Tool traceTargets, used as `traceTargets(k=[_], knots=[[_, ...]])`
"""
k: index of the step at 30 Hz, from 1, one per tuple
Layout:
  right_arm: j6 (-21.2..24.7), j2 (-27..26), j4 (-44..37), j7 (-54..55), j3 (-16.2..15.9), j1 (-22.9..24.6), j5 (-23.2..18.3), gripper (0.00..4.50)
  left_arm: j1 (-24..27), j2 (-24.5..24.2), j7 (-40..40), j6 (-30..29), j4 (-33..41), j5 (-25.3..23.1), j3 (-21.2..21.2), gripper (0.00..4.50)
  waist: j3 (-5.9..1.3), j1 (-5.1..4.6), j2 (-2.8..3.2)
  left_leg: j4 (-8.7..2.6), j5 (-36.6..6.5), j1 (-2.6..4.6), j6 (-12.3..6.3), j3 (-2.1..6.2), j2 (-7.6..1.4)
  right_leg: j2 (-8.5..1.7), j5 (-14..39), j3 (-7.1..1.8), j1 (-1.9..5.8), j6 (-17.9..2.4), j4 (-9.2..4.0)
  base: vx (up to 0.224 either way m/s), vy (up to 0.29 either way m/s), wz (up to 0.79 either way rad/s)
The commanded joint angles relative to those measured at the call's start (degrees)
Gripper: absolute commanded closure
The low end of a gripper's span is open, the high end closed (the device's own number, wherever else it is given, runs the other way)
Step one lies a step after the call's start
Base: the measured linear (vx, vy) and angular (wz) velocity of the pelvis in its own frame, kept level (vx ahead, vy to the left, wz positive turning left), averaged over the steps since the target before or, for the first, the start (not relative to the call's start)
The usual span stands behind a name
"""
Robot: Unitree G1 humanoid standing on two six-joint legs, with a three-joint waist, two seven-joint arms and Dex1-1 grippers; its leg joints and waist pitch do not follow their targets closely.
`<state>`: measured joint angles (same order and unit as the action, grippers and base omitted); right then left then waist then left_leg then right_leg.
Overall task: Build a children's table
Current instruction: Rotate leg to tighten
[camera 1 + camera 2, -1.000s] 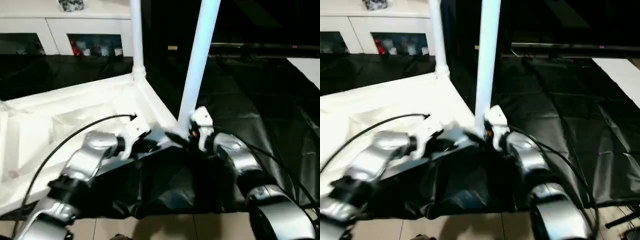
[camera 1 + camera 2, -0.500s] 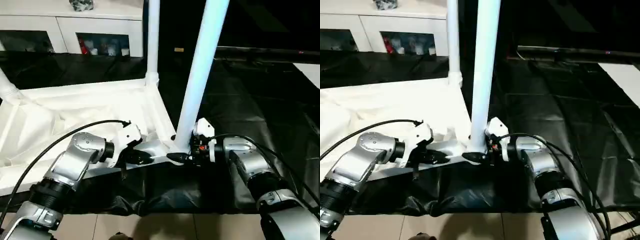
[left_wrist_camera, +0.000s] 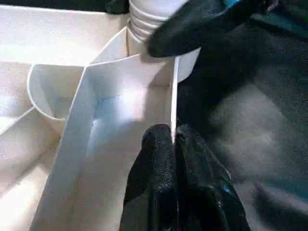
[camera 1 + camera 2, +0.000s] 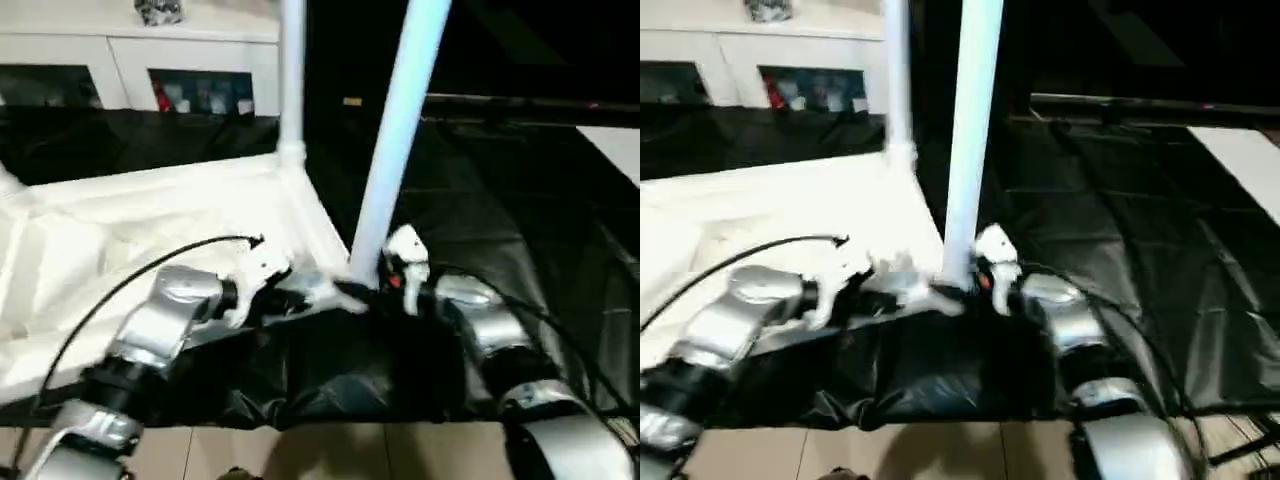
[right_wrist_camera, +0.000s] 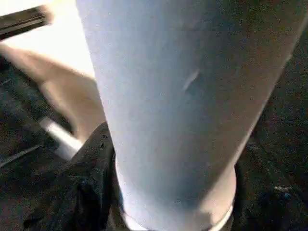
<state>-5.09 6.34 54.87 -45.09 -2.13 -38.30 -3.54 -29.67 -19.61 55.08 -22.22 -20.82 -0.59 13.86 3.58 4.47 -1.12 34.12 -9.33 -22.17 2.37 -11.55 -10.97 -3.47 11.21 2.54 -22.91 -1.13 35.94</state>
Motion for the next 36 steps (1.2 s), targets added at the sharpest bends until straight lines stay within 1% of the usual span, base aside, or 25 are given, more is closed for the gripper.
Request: traceTargets(k=[1, 2, 3, 4, 5, 8, 10, 12, 14, 15, 16, 17, 18, 19, 21, 23, 24, 25, 27, 29, 30, 31, 33, 34, 36], knots=[[0.16, -6.52, 2.91, 9.45, -1.57, -2.38, 1.43, 1.79, -4.07, 5.71, -8.52, 0.82, -0.43, -0.88, 0.18, 4.5, -3.77, -0.19, 0.32, -4.49, -16.36, 1.8, 2.11, 1.81, -2.69, -4.98, 18.28, -2.61, 1.54, -10.75, -5.26, 0.0, 0.0, 0.0], [0.16, -6.58, 2.98, 9.45, -1.53, -2.42, 1.43, 1.8, -4.12, 5.81, -8.71, 0.8, -0.52, -0.91, 0.15, 4.5, -3.77, -0.28, 0.34, -4.5, -16.46, 1.86, 2.21, 1.8, -2.66, -4.95, 18.21, -2.59, 1.48, -10.84, -5.3, 0.0, 0.0, 0.0], [0.02, -6.95, 3.49, 11.45, -1.29, -2.72, 1.73, 1.8, -4.48, 6.54, -10.01, 0.69, -1.1, -1.16, 0.0, 4.5, -3.82, -0.36, -0.17, -4.45, -16.44, 1.83, 2.13, 1.71, -2.62, -4.9, 18.07, -2.56, 1.56, -10.76, -5.32, 0.0, 0.0, 0.0], [-0.03, -7.38, 4.04, 13.7, -1.15, -3.04, 2.31, 1.8, -4.88, 7.49, -11.3, 0.37, -1.7, -1.27, -0.28, 4.5, -3.97, -0.17, 0.09, -4.32, -15.78, 1.76, 1.77, 1.72, -2.59, -5.05, 16.78, -2.63, 1.73, -10.74, -5.17, 0.0, 0.0, 0.0], [0.05, -7.96, 5.01, 18.24, -0.76, -3.62, 3.02, 1.8, -5.57, 8.84, -13.59, 0.28, -2.66, -1.87, -0.41, 4.5, -4.0, -0.23, -0.09, -4.28, -14.33, 1.52, 1.33, 1.53, -2.53, -4.86, 14.44, -2.63, 1.8, -10.74, -5.04, 0.0, 0.0, 0.0], [-1.15, -8.85, 6.53, 23.74, -0.31, -4.48, 4.22, 1.8, -6.49, 10.8, -15.77, 0.73, -3.91, -2.54, -0.19, 4.5, -4.32, -0.02, 0.15, -3.97, -11.24, 1.44, 0.31, 1.36, -2.44, -4.7, 8.73, -2.62, 1.98, -11.38, -4.42, 0.0, 0.0, 0.0], [-2.42, -8.98, 6.91, 22.41, -0.03, -4.72, 3.9, 1.24, -6.52, 11.07, -14.79, 1.38, -3.79, -2.38, 0.22, 4.5, -4.48, 0.29, 0.06, -3.78, -9.41, 1.24, -0.85, 1.28, -2.43, -4.7, 4.67, -2.54, 2.26, -11.85, -4.0, 0.0, 0.0, 0.0], [-2.35, -9.0, 6.97, 21.2, 0.72, -4.86, 2.97, 1.1, -6.44, 11.05, -14.61, 1.46, -3.71, -2.39, 0.15, 4.5, -4.42, 0.37, 0.02, -3.73, -8.81, 1.23, -1.65, 1.19, -2.39, -4.63, 3.32, -2.51, 2.29, -12.34, -3.95, 0.0, 0.0, 0.0], [-2.38, -8.57, 6.75, 18.96, 1.16, -4.97, 2.11, 1.01, -6.02, 10.41, -13.3, 2.1, -3.27, -2.15, 0.35, 4.5, -4.3, 0.38, 0.03, -3.81, -9.72, 1.23, -1.83, 1.2, -2.41, -4.73, 4.5, -2.5, 2.33, -12.38, -4.16, 0.0, 0.0, 0.0], [-2.74, -7.7, 6.54, 16.28, 0.71, -5.05, 1.95, 0.75, -5.52, 9.7, -11.61, 2.44, -2.73, -1.46, 0.4, 4.5, -4.2, 0.37, 0.18, -3.91, -11.18, 1.34, -1.44, 1.29, -2.5, -4.76, 6.9, -2.49, 2.3, -12.11, -4.43, 0.0, 0.0, 0.0], [-2.93, -7.17, 6.23, 14.97, 0.3, -4.94, 2.08, 0.75, -5.17, 9.17, -10.33, 2.91, -2.31, -1.19, 0.63, 4.5, -4.19, 0.33, 0.34, -3.95, -11.52, 1.38, -1.27, 1.34, -2.55, -4.77, 7.39, -2.51, 2.26, -12.07, -4.44, 0.0, 0.0, 0.0], [-3.05, -6.81, 6.01, 14.09, 0.02, -4.85, 2.16, 0.66, -4.91, 8.79, -9.42, 3.26, -2.02, -1.02, 0.81, 4.5, -4.17, 0.32, 0.22, -3.99, -11.93, 1.39, -1.12, 1.34, -2.58, -4.8, 7.86, -2.52, 2.29, -12.06, -4.5, 0.0, 0.0, 0.0], [-3.05, -6.81, 6.01, 14.09, 0.02, -4.85, 2.16, 0.66, -4.91, 8.79, -9.42, 3.26, -2.02, -1.02, 0.81, 4.5, -4.18, 0.3, 0.23, -4.0, -11.91, 1.33, -1.06, 1.35, -2.6, -4.81, 7.78, -2.53, 2.32, -12.13, -4.43, 0.0, 0.0, 0.0], [-3.32, -5.44, 5.91, 10.59, -0.57, -4.76, 2.26, 0.66, -4.01, 7.26, -5.87, 3.63, -0.6, -0.27, 1.36, 4.5, -4.17, 0.21, 0.39, -4.03, -11.84, 1.36, -0.84, 1.39, -2.63, -4.8, 7.65, -2.54, 2.29, -12.25, -4.4, 0.0, 0.0, 0.0], [-4.13, -4.19, 6.05, 7.55, -1.05, -4.61, 2.48, 0.66, -3.28, 5.85, -2.61, 4.18, 0.48, 0.46, 1.87, 4.5, -4.23, -0.06, 0.3, -3.94, -11.25, 1.13, -1.32, 1.37, -2.59, -4.76, 6.0, -2.51, 2.48, -12.98, -4.15, 0.0, 0.0, 0.0], [-4.22, -3.65, 5.94, 5.72, -1.2, -4.4, 2.39, 0.66, -3.04, 5.2, -1.41, 4.44, 0.74, 0.62, 2.07, 4.5, -4.26, -0.15, 0.36, -3.82, -10.58, 1.25, -1.81, 1.3, -2.62, -4.72, 4.9, -2.52, 2.45, -13.57, -4.08, 0.0, 0.0, 0.0], [-4.51, -2.65, 5.37, 2.04, -1.7, -3.65, 2.19, 0.66, -2.62, 4.27, 0.38, 4.63, 1.08, 0.93, 2.39, 4.5, -4.28, -0.09, 0.67, -3.78, -10.76, 1.24, -1.97, 1.32, -2.59, -4.74, 4.69, -2.48, 2.53, -13.85, -4.1, 0.0, 0.0, 0.0], [-4.39, -2.21, 4.82, 0.03, -2.03, -3.16, 2.09, 0.66, -2.42, 3.88, 0.95, 4.58, 1.37, 1.06, 2.42, 4.5, -4.28, -0.08, 0.6, -3.79, -10.77, 1.22, -1.97, 1.33, -2.66, -4.71, 4.45, -2.47, 2.52, -14.0, -4.01, 0.0, 0.0, 0.0], [-5.71, 0.1, 2.19, -7.63, -4.33, -0.55, 2.72, 0.66, -1.68, 2.36, 2.98, 3.75, 2.5, 1.58, 2.38, 4.5, -4.15, 0.2, 0.66, -3.77, -11.52, 1.36, -2.3, 1.23, -2.82, -4.57, 4.53, -2.44, 2.52, -13.95, -4.08, 0.0, 0.0, 0.0], [-4.9, 1.38, 0.13, -12.45, -5.01, 1.11, 1.96, 0.66, -1.14, 1.23, 4.75, 3.87, 3.08, 1.78, 2.66, 4.5, -4.13, 0.36, 0.67, -3.86, -11.59, 1.36, -2.43, 1.24, -2.86, -4.55, 4.68, -2.43, 2.51, -14.12, -4.07, 0.0, 0.0, 0.0], [-3.74, 2.26, -1.83, -15.89, -5.13, 2.18, 0.63, 0.66, -0.8, 0.54, 5.95, 3.73, 3.34, 2.04, 2.79, 4.5, -3.99, 0.55, 0.99, -3.9, -12.92, 1.52, -2.23, 1.17, -2.87, -4.42, 6.32, -2.42, 2.32, -14.07, -4.32, 0.0, 0.0, 0.0], [-2.76, 2.9, -3.44, -18.36, -5.48, 2.94, -0.32, 0.66, -0.6, 0.15, 6.83, 3.78, 3.53, 2.3, 2.89, 4.5, -4.0, 0.57, 0.87, -3.93, -13.53, 1.58, -2.06, 1.18, -2.9, -4.44, 7.08, -2.42, 2.34, -14.05, -4.36, 0.0, 0.0, 0.0], [-2.13, 3.27, -4.42, -19.89, -5.72, 3.39, -0.89, 0.66, -0.5, -0.1, 7.41, 3.83, 3.63, 2.47, 2.96, 4.5, -3.86, 0.66, 0.97, -4.07, -15.07, 1.7, -1.51, 1.24, -2.93, -4.47, 9.86, -2.42, 2.18, -13.69, -4.62, 0.0, 0.0, 0.0], [-0.45, 4.53, -7.11, -24.22, -6.92, 4.77, -1.74, 0.66, -0.29, -0.68, 8.82, 3.73, 3.78, 2.61, 3.09, 4.5, -3.79, 0.66, 0.97, -4.19, -16.02, 1.74, -1.07, 1.36, -2.91, -4.49, 11.84, -2.4, 2.2, -13.39, -4.83, 0.0, 0.0, 0.0], [-0.02, 4.89, -7.78, -25.67, -7.2, 5.14, -1.82, 0.66, -0.25, -0.94, 9.3, 3.74, 3.79, 2.75, 3.21, 4.5, -3.65, 0.75, 0.85, -4.34, -17.56, 1.88, -0.42, 1.42, -3.0, -4.64, 14.79, -2.52, 2.0, -12.59, -5.09, 0.0, 0.0, 0.0]])
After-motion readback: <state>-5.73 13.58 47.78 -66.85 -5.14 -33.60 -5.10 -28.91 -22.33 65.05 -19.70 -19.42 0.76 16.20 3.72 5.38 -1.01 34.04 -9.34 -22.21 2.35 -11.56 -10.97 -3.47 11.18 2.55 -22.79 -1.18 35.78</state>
